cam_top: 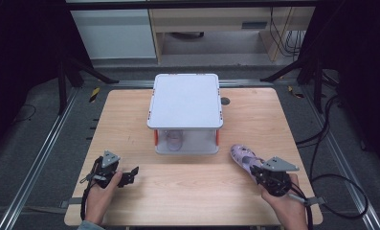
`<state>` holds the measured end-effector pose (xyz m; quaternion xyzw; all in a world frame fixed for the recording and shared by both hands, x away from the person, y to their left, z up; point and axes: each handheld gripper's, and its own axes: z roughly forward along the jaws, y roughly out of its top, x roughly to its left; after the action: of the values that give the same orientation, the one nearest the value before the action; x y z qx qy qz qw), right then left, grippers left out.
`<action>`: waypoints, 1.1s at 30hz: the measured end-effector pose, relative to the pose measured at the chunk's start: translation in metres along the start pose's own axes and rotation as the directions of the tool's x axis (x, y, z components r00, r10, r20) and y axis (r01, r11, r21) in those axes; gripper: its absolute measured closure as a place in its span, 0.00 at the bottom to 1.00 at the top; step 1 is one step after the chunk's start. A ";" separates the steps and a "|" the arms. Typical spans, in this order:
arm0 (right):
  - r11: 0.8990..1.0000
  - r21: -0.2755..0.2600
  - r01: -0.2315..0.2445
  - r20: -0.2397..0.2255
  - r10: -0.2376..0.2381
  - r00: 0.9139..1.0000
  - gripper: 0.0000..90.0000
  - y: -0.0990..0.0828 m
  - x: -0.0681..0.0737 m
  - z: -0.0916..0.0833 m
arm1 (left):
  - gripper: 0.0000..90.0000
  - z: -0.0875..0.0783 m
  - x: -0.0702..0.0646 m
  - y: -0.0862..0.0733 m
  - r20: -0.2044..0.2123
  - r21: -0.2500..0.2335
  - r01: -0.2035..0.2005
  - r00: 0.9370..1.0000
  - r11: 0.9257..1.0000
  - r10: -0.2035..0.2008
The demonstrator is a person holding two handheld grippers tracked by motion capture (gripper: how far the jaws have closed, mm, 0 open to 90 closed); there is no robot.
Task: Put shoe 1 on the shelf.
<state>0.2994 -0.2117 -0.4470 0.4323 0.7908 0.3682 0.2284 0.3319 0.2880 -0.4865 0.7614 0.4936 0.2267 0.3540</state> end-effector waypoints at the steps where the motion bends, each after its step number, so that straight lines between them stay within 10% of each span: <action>1: 1.000 0.001 0.012 -0.011 -0.012 1.000 0.95 0.000 0.006 -0.001 | 0.10 0.000 0.000 0.000 0.000 0.000 0.000 1.000 1.000 0.000; 33: 0.989 0.009 0.144 -0.258 -0.137 0.956 0.93 0.020 0.137 0.049 | 0.11 0.000 0.000 0.000 0.009 -0.001 0.004 1.000 1.000 -0.004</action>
<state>0.2714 -0.0686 -0.4683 0.3267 0.8475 0.3929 0.1438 0.3321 0.2880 -0.4863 0.7612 0.4935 0.2226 0.3571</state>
